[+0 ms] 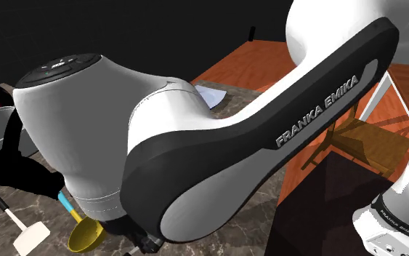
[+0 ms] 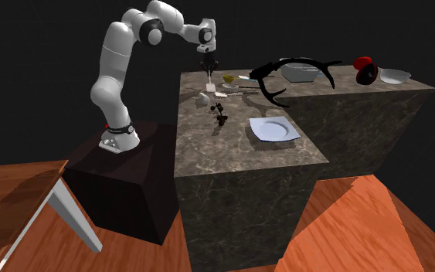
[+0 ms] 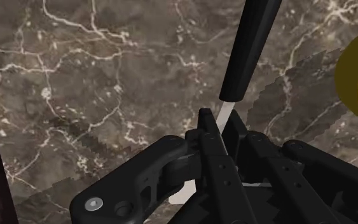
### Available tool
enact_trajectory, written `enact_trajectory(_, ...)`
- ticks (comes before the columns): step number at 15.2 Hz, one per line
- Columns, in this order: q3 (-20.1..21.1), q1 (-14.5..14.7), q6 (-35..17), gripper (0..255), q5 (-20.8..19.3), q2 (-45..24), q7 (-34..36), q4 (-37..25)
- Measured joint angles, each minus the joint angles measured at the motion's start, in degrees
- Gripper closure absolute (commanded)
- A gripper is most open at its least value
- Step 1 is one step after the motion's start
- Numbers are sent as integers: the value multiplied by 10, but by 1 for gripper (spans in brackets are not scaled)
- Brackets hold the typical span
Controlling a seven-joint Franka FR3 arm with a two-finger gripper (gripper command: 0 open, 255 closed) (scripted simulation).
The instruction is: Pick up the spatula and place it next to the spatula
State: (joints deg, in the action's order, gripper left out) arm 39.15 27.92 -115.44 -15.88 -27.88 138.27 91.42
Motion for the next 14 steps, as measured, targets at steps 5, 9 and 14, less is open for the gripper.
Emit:
enact_trajectory(5, -7, 1, -34, 255, -10, -13, 6, 24)
enact_trajectory(9, -13, 4, -57, 255, -20, -26, 10, 35)
enact_trajectory(14, -14, 6, -64, 255, -22, -29, 12, 39)
